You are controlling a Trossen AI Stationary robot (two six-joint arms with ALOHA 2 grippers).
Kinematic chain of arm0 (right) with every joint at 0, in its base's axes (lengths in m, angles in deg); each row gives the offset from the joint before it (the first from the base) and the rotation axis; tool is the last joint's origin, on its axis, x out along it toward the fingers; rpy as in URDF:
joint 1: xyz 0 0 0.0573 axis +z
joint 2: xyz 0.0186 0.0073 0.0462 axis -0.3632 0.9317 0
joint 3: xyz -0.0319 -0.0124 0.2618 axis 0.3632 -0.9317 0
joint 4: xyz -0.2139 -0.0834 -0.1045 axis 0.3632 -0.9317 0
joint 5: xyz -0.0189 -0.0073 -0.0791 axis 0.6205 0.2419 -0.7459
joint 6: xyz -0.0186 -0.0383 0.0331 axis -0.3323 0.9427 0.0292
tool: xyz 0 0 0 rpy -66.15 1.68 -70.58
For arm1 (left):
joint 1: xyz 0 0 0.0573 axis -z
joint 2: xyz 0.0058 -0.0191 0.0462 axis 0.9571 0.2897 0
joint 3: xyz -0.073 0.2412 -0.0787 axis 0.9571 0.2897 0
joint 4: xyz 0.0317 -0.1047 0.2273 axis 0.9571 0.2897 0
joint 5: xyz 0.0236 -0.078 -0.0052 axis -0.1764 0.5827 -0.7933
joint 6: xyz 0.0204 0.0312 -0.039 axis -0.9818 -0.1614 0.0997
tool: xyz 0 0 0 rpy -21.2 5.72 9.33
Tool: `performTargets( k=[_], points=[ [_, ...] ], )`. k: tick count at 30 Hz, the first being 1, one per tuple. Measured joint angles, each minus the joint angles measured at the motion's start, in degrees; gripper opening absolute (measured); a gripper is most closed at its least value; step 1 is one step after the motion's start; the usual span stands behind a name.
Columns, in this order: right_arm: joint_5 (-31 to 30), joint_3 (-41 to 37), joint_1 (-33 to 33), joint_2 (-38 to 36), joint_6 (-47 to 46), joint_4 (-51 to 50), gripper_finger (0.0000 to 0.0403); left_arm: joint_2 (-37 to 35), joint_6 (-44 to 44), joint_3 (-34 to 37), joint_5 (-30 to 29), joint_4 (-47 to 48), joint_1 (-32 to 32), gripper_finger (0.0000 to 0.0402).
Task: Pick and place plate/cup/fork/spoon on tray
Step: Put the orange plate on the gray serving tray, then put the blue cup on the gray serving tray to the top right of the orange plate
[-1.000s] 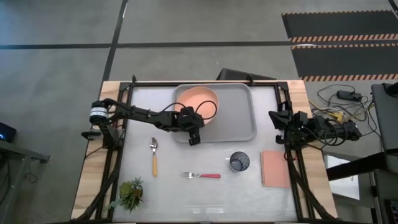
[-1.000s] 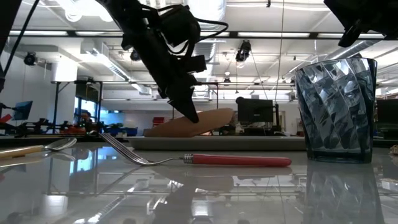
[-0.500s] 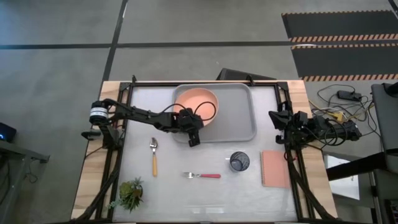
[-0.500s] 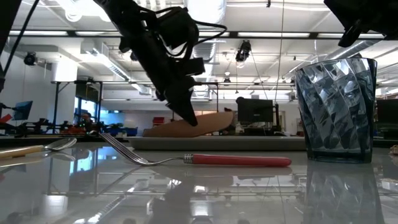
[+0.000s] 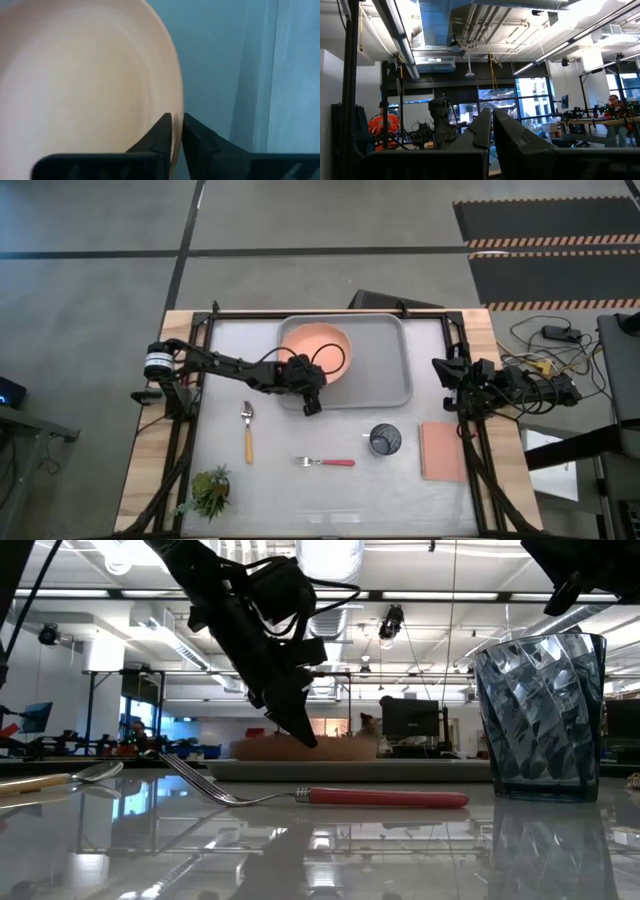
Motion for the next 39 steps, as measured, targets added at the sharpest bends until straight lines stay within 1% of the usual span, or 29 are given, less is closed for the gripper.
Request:
performTargets(
  k=[6,10,13,16,18,23,25,28,31,35,39],
  points=[
    [0.00,0.00,-0.01,0.00,0.02,0.02,0.0009,0.00,1.10,0.68,0.01,-0.80,-0.13,0.0078],
    [0.00,0.00,0.00,0.00,0.03,0.02,0.0009,-0.03,1.08,0.45,-0.01,-0.82,-0.13,0.0099],
    [-0.01,0.00,0.00,0.00,0.00,0.02,0.0009,-0.95,0.84,0.37,-0.02,-0.55,-0.13,0.0104],
    [0.00,0.00,0.00,0.00,-0.04,0.02,0.0009,-3.30,0.05,0.59,-0.10,-0.59,-0.08,0.0105],
    [0.02,0.00,-0.01,0.00,-0.10,0.00,0.0009,-5.57,-0.51,0.84,-0.18,-0.54,0.14,0.0105],
    [0.35,0.00,0.01,0.25,-3.77,-0.05,0.0009,-12.75,-4.32,1.68,-0.21,-1.49,1.97,0.0105],
    [1.77,0.00,0.03,0.89,-6.41,-0.74,0.0009,-15.60,-5.71,2.41,-0.21,-2.76,3.17,0.0105],
    [6.58,-0.02,0.03,2.99,-11.01,-1.88,0.0009,-19.85,-6.80,4.47,-0.23,-6.23,5.04,0.0105],
    [10.08,-0.03,0.05,5.98,-16.55,-1.37,0.0009,-24.12,-6.95,7.87,-0.18,-10.25,6.37,0.0105],
    [11.73,1.18,0.32,11.29,-22.37,-2.12,0.0009,-29.18,-6.86,12.22,-0.38,-13.05,6.78,0.0105],
    [12.57,5.05,1.81,18.56,-24.11,-2.91,0.0009,-33.51,-6.60,15.82,-0.42,-16.31,6.78,0.0105]
  ],
)
